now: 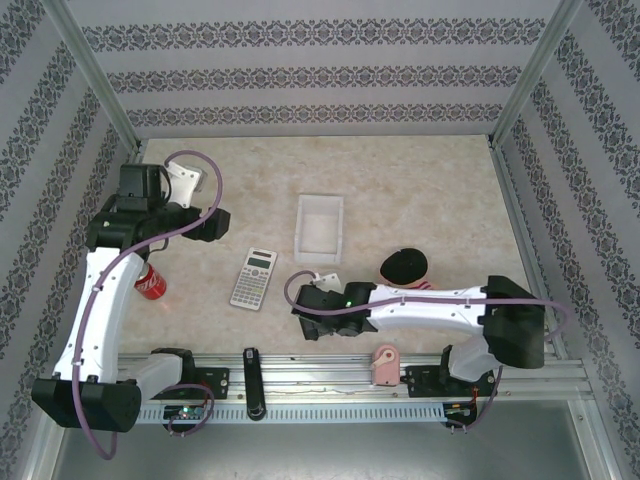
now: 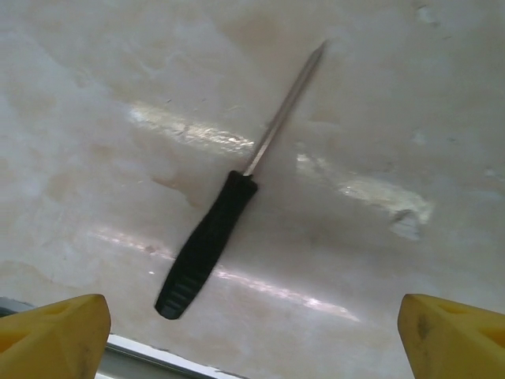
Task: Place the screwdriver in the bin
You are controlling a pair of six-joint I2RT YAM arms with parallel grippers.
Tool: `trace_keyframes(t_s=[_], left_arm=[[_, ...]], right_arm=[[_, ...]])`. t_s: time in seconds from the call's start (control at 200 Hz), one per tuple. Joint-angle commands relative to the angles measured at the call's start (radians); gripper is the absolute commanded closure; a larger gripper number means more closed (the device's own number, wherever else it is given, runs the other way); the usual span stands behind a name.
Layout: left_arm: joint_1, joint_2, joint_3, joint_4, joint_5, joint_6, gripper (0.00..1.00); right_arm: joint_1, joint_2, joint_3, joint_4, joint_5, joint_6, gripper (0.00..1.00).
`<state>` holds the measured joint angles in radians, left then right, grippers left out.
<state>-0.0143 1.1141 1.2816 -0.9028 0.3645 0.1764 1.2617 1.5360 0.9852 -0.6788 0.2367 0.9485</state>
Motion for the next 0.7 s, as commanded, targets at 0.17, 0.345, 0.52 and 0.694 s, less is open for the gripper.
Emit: trace_keyframes(t_s=[0.17,0.345,0.52,0.694], left_arm=[[-0.015,-0.039,-0.042,-0.016,-0.024,0.014,0.01],[-0.018,-0.032,-0.04,-0.012,-0.03,0.01,0.01],[-0.019,-0.036,-0.036,0.0,-0.052,-0.009,0.01],[-0.022,-0.032,-0.024,-0.007,-0.039,-0.022,0.01]], right_arm=[[0.038,0.168,0.057,0.035,-0.02,0.039,0.13],[0.039,0.195,0.038,0.031,0.003,0.05,0.19],[0.033,0.199,-0.002,0.024,0.025,0.067,0.27],[0.013,0.151,-0.071,0.035,0.031,0.092,0.29]])
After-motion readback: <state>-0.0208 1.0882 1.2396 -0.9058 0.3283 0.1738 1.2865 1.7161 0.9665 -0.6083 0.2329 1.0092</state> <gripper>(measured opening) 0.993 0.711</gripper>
